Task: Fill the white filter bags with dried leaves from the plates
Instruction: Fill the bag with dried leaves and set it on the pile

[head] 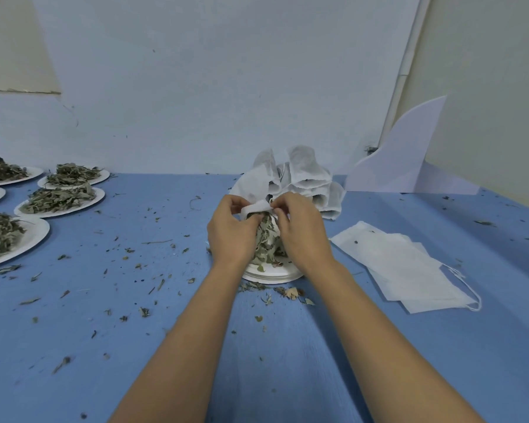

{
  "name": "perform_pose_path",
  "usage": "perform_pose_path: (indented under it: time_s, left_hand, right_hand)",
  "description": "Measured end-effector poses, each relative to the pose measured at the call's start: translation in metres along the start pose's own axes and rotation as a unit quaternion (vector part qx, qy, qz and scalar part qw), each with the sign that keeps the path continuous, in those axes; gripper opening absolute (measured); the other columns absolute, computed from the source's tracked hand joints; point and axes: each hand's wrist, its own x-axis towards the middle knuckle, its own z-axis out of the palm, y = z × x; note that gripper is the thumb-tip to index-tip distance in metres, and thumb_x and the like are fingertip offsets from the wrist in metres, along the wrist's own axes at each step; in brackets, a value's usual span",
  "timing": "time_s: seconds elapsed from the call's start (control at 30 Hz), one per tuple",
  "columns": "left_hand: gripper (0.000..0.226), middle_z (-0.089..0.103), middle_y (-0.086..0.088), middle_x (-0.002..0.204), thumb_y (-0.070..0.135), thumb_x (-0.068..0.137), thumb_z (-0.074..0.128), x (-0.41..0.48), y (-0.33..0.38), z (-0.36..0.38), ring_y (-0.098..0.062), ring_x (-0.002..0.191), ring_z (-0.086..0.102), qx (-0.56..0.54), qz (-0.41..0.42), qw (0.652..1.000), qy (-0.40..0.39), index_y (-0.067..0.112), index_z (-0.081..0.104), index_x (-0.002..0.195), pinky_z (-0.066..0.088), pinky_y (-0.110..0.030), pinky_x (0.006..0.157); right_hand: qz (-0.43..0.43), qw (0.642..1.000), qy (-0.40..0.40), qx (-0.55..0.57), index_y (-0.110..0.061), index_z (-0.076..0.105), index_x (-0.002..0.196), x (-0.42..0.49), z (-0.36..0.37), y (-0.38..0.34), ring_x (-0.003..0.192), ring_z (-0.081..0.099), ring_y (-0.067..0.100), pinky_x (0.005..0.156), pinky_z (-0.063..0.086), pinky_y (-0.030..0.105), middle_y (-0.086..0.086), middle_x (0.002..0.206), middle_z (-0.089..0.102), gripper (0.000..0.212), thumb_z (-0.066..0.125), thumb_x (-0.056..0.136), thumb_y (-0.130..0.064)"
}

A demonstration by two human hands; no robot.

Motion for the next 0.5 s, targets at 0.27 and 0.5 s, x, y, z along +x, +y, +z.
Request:
perform_pose_path:
  time_s: [0.27, 0.5]
  left_hand:
    - [0.012, 0.055, 0.013, 0.079, 0.005, 0.082, 0.062, 0.008, 0.000, 0.015, -0.001, 0.070, 0.050, 0.018, -0.034, 0.996, 0.076, 0.016, 0.060, 0.087, 0.035, -0.009, 0.058]
    - [0.016, 0.057, 0.004, 0.092, 0.002, 0.082, 0.057, 0.013, 0.000, 0.018, -0.009, 0.074, 0.047, 0.068, -0.041, 0.994, 0.076, 0.017, 0.058, 0.084, 0.031, -0.012, 0.051]
  right_hand:
    - [0.010, 0.997, -0.075, 0.031, -0.015, 0.054, 0.093, 0.000, 0.000, 0.002, 0.088, 0.046, 0.015, 0.070, 0.031, 0.025, -0.001, 0.093, 0.053, 0.014, 0.046, 0.093, -0.004]
    - [0.082, 0.986, -0.108, 0.100, -0.020, 0.052, 0.088, 0.000, -0.002, 0.000, 0.084, 0.048, 0.011, 0.064, 0.033, 0.018, -0.006, 0.090, 0.056, 0.013, 0.047, 0.094, -0.009]
